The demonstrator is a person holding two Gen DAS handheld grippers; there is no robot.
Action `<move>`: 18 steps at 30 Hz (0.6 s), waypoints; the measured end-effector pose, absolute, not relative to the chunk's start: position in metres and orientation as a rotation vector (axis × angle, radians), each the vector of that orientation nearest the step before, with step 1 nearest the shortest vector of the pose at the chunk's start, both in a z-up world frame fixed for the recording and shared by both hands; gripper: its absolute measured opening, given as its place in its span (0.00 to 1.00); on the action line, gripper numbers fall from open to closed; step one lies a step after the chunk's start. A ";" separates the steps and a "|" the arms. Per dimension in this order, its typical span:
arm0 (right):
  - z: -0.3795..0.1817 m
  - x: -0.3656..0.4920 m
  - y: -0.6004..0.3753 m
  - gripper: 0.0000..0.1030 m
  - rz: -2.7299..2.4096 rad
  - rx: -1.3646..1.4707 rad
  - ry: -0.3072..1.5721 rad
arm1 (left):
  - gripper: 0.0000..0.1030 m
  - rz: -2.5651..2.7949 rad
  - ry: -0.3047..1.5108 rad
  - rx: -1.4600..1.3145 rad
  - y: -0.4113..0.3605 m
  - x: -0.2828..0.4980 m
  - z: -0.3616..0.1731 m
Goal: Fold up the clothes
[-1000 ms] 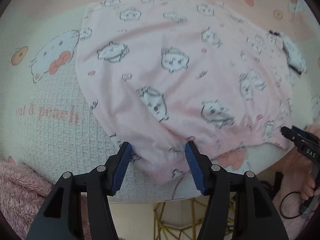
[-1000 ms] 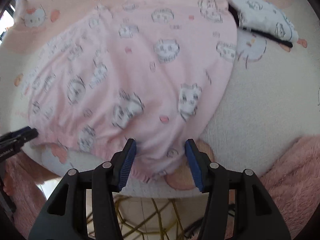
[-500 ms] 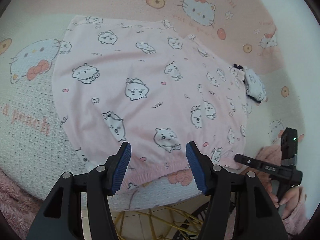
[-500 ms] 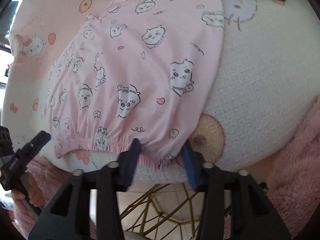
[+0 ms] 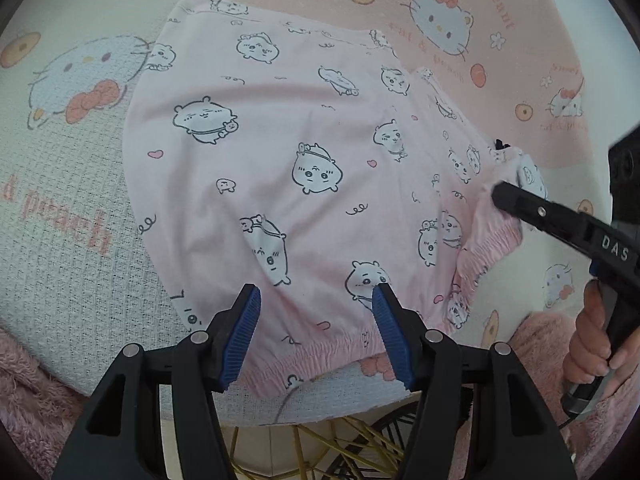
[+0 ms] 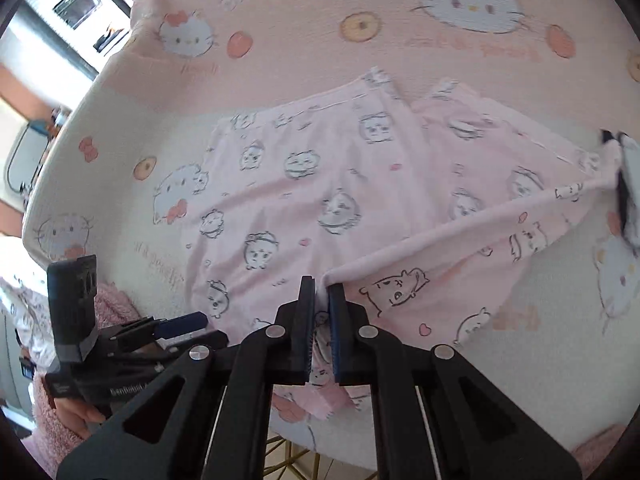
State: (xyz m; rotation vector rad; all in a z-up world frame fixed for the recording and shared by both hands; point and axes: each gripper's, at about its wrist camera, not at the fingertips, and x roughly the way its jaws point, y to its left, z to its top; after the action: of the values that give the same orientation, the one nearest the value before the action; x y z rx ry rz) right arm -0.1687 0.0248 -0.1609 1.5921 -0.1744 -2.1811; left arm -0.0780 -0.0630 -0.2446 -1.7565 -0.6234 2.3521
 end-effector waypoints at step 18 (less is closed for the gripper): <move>-0.190 -0.086 0.072 0.40 -2.268 1.770 -0.244 | 0.58 2.233 -0.605 -1.649 -0.036 -0.106 -0.242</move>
State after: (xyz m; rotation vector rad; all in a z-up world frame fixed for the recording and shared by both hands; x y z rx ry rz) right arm -0.0858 0.0717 -0.1900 1.7699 -0.2436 -2.2681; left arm -0.1060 -0.0361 -0.2419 -1.6485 -0.6049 2.2326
